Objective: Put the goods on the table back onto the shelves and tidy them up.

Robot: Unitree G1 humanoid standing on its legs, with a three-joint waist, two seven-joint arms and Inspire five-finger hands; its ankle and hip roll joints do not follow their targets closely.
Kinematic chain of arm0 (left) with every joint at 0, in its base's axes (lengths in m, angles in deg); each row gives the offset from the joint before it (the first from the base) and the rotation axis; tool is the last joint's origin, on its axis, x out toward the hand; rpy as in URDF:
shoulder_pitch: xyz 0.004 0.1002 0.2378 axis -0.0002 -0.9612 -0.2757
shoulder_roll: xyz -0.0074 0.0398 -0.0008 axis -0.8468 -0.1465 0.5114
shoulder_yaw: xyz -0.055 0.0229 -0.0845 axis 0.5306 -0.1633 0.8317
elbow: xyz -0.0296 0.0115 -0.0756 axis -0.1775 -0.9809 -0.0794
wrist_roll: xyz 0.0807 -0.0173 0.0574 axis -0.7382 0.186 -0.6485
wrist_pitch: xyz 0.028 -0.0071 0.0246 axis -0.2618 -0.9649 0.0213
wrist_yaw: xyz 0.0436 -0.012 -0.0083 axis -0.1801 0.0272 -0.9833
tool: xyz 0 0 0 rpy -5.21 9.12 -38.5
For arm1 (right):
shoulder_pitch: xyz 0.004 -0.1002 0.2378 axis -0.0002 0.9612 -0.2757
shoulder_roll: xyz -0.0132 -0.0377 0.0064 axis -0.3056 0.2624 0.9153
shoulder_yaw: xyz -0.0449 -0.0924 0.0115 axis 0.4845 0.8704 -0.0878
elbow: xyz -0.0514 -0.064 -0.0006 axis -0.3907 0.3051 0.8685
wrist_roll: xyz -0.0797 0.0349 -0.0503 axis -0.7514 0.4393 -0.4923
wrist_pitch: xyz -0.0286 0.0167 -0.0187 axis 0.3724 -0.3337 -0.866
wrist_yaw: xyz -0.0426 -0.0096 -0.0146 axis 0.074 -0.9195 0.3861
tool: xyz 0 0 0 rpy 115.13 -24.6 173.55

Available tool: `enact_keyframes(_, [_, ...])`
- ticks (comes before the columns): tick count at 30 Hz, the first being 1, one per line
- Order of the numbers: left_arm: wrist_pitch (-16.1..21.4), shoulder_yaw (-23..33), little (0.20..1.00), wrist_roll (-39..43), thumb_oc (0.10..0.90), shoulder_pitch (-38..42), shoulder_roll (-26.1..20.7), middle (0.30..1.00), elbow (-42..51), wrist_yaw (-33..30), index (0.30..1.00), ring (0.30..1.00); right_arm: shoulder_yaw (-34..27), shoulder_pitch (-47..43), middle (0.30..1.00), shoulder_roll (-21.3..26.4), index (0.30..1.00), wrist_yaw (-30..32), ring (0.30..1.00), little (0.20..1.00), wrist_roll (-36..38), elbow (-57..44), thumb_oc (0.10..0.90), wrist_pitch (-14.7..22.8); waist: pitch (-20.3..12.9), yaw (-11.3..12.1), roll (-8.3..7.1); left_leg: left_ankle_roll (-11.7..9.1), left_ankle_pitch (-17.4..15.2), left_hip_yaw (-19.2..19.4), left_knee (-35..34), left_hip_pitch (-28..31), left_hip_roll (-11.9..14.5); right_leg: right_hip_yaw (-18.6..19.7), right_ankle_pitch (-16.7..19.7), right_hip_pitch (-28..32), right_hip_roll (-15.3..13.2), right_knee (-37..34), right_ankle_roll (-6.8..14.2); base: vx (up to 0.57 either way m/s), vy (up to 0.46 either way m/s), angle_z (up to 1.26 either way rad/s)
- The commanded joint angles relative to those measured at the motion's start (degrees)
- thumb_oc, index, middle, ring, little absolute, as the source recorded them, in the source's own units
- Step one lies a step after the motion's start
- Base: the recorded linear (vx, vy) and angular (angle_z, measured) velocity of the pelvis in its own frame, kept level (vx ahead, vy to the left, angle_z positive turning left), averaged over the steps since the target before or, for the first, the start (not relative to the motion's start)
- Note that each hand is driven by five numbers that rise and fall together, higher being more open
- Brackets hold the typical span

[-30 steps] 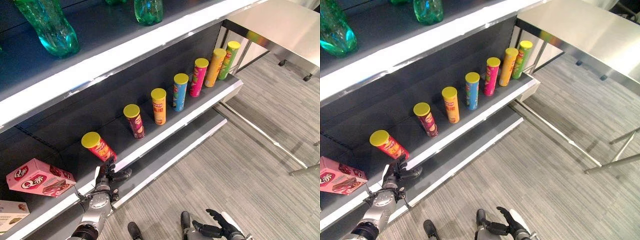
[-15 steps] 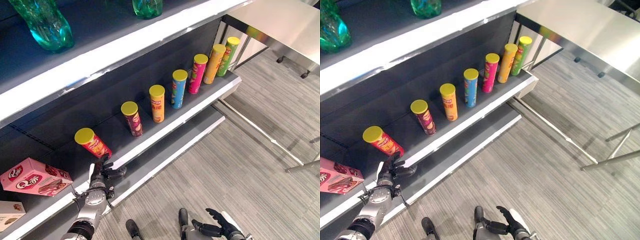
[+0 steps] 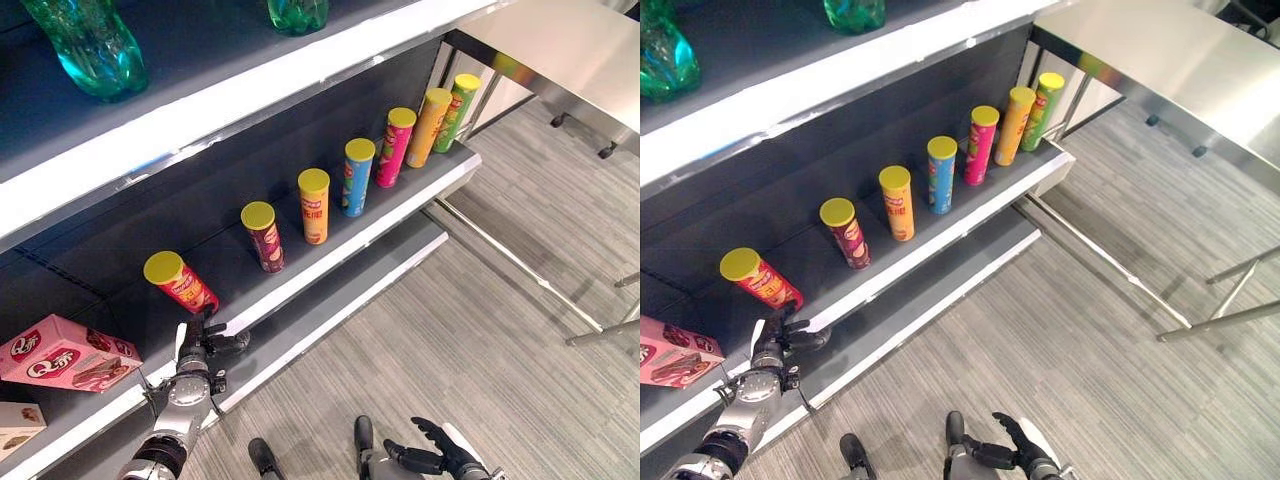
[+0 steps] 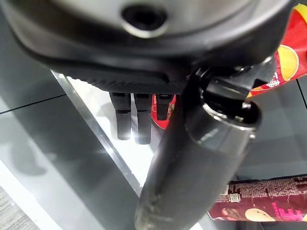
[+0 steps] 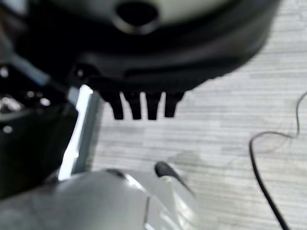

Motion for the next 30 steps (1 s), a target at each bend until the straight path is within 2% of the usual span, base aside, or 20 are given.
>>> enact_keyframes(1, [4.6, 3.0, 0.900, -2.7, 0.800, 5.0, -2.0, 0.900, 3.3, -0.7, 0.900, 0.900, 2.1, 3.6, 0.900, -0.1, 0.900, 0.5, 0.900, 0.900, 0.0, 0.0, 0.800, 0.8, 1.1, -1.4, -2.97, -5.5, -3.8, -1.9, 0.2, 5.1, 3.0, 1.4, 5.2, 4.5, -1.7, -10.0, 4.3, 0.00, 0.000, 0.00])
enact_keyframes(7, [4.5, 2.7, 0.900, -6.3, 0.800, -0.3, -1.5, 0.900, 9.8, 0.1, 0.900, 0.900, 1.0, 3.1, 0.900, -0.7, 0.900, 0.8, 0.900, 0.900, 0.5, 0.9, 0.800, 0.8, 1.3, -0.7, -2.89, -5.3, -3.9, -2.4, 0.2, 5.6, 2.7, 1.0, 5.0, 5.5, -1.8, -10.0, 4.3, 0.01, -0.003, 0.02])
enact_keyframes(10, [4.4, 2.7, 0.900, -9.4, 0.800, -4.6, -2.0, 0.900, 17.1, 1.5, 0.900, 0.900, 0.3, 2.4, 0.900, -1.1, 0.900, 1.0, 0.900, 0.900, 0.3, 2.0, 0.800, 0.6, 1.1, 0.3, -2.70, -5.2, -4.0, -3.0, 0.2, 5.9, 2.6, 0.5, 4.6, 6.7, -1.9, -10.1, 4.3, 0.01, -0.007, 0.06])
enact_keyframes(12, [5.1, 3.5, 0.900, -11.4, 0.800, -10.7, -3.3, 0.900, 26.8, 4.0, 0.900, 0.900, -0.8, 1.0, 0.900, -2.1, 0.900, 1.3, 0.900, 0.900, 0.7, 5.4, 0.800, 0.2, 0.4, 1.8, -2.57, -5.0, -4.0, -4.3, 0.2, 6.8, 2.3, -0.7, 4.1, 8.9, -2.1, -10.3, 4.4, 0.02, -0.019, 0.28])
enact_keyframes(13, [5.8, 3.4, 0.900, -11.7, 0.800, -12.0, -3.2, 0.900, 27.4, 4.3, 0.900, 0.900, -0.9, 0.0, 0.900, -2.9, 0.900, 1.4, 0.900, 0.900, 0.8, 7.3, 0.800, 0.0, 0.0, 2.6, -2.68, -5.0, -4.1, -4.8, 0.2, 7.2, 2.2, -1.2, 3.9, 9.8, -2.1, -10.3, 4.4, -0.03, -0.024, 0.30])
enact_keyframes(14, [7.2, 3.1, 0.900, -8.1, 0.800, -13.7, -3.3, 0.900, 27.2, 6.5, 0.900, 0.900, -1.1, -1.7, 0.900, -4.1, 0.900, 1.6, 0.900, 0.900, 1.8, 10.6, 0.800, 0.0, -0.5, 3.3, -2.80, -4.9, -3.9, -5.5, 0.2, 7.6, 2.0, -1.5, 4.0, 10.6, -2.2, -10.3, 4.6, -0.05, -0.018, 0.43])
enact_keyframes(15, [7.2, 3.1, 0.900, -8.1, 0.800, -13.7, -3.4, 0.900, 27.2, 6.6, 0.900, 0.900, -1.1, -1.8, 0.900, -4.1, 0.900, 1.6, 0.900, 0.900, 1.8, 10.7, 0.800, 0.0, -0.6, 3.3, -2.88, -4.8, -3.7, -5.5, 0.2, 7.3, 2.0, -1.5, 4.2, 10.4, -2.3, -10.3, 4.5, -0.06, -0.009, 0.49])
enact_keyframes(17, [8.9, 0.7, 0.900, -10.0, 0.800, -15.3, -4.8, 0.900, 19.9, 9.0, 0.900, 0.900, -2.8, -3.8, 0.900, -6.2, 0.900, 1.1, 0.900, 0.900, 4.9, 17.1, 0.800, 0.5, -1.7, 4.4, -2.95, -4.7, -3.5, -6.1, 0.2, 8.5, 1.9, -1.9, 4.2, 11.8, -2.4, -10.3, 4.7, -0.05, 0.012, 0.32])
enact_keyframes(18, [8.2, 0.8, 0.900, -7.4, 0.800, -17.3, -4.2, 0.900, 13.9, 11.2, 0.900, 0.900, -4.2, -4.8, 0.900, -7.3, 0.900, 1.1, 0.900, 0.900, 6.4, 21.3, 0.800, 0.4, -2.3, 5.0, -2.72, -4.6, -3.3, -6.3, 0.2, 9.4, 1.8, -2.4, 4.0, 12.8, -2.3, -10.2, 4.8, -0.05, 0.027, 0.08])
enact_keyframes(20, [6.8, 1.5, 0.900, -7.1, 0.800, -17.4, -1.5, 0.900, 3.2, 11.4, 0.900, 0.900, -6.5, -5.9, 0.900, -8.6, 0.900, 0.8, 0.900, 0.900, 9.0, 25.7, 0.800, 0.1, -3.0, 5.7, -2.64, -4.5, -2.8, -6.8, 0.2, 9.8, 1.8, -3.0, 3.8, 13.6, -2.3, -10.2, 4.7, -0.01, 0.019, 0.06])
enact_keyframes(21, [4.3, 4.0, 0.900, -6.0, 0.800, -17.6, 3.6, 0.900, -12.0, 12.0, 0.900, 0.900, -9.4, -7.0, 0.900, -10.0, 0.900, 0.6, 0.900, 0.900, 12.8, 31.4, 0.800, -0.8, -4.0, 6.8, -2.71, -4.4, -3.0, -7.6, 0.2, 10.8, 1.8, -3.9, 3.2, 15.2, -2.3, -10.1, 4.6, -0.01, 0.042, 0.28])
enact_keyframes(22, [2.8, 5.9, 0.900, -5.1, 0.800, -17.1, 6.6, 0.900, -21.2, 12.6, 0.900, 0.900, -10.3, -7.7, 0.900, -10.7, 0.900, -0.2, 0.900, 0.900, 14.6, 33.6, 0.800, -1.4, -4.6, 7.1, -2.90, -4.3, -3.3, -7.9, 0.2, 11.1, 1.7, -4.3, 2.8, 15.9, -2.4, -10.1, 4.5, -0.01, 0.048, 0.43])
enact_keyframes(23, [1.0, 10.3, 0.900, -2.4, 0.800, -16.8, 9.6, 0.900, -30.7, 13.5, 0.900, 0.900, -10.5, -8.1, 0.900, -12.3, 0.900, -1.9, 0.900, 0.900, 16.1, 36.3, 0.800, -2.5, -5.8, 7.5, -3.38, -4.2, -3.7, -8.6, 0.2, 11.4, 1.5, -4.9, 2.4, 16.6, -2.5, -10.2, 4.3, 0.00, 0.027, 0.49])
enact_keyframes(25, [0.3, 13.7, 0.900, 1.3, 0.800, -16.7, 11.0, 0.900, -34.0, 14.0, 0.900, 0.900, -9.7, -8.3, 0.900, -13.5, 0.900, -3.4, 0.900, 0.900, 16.7, 37.2, 0.800, -3.5, -6.7, 8.0, -4.13, -4.1, -4.1, -9.2, 0.2, 11.5, 1.3, -5.4, 2.1, 17.4, -2.6, -10.2, 4.2, -0.01, 0.018, 0.67])
enact_keyframes(26, [-0.1, 12.5, 0.900, 1.1, 0.800, -16.5, 11.9, 0.900, -34.1, 15.2, 0.900, 0.900, -8.4, -8.4, 0.900, -14.1, 0.900, -4.5, 0.900, 0.900, 16.9, 36.7, 0.800, -3.8, -7.2, 8.5, -4.60, -4.1, -4.1, -9.7, 0.2, 11.4, 1.2, -5.9, 2.0, 17.8, -2.7, -10.2, 4.2, -0.02, 0.019, 0.59])
enact_keyframes(30, [-0.9, 9.6, 0.900, -2.4, 0.800, -15.9, 11.8, 0.900, -34.8, 15.9, 0.900, 0.900, -7.9, -9.3, 0.900, -14.1, 0.900, -5.5, 0.900, 0.900, 16.9, 36.8, 0.800, -4.5, -7.7, 8.6, -4.63, -3.9, -4.3, -10.4, 0.2, 11.0, 0.7, -6.7, 2.4, 17.9, -3.2, -10.2, 4.4, -0.02, 0.037, 0.04])
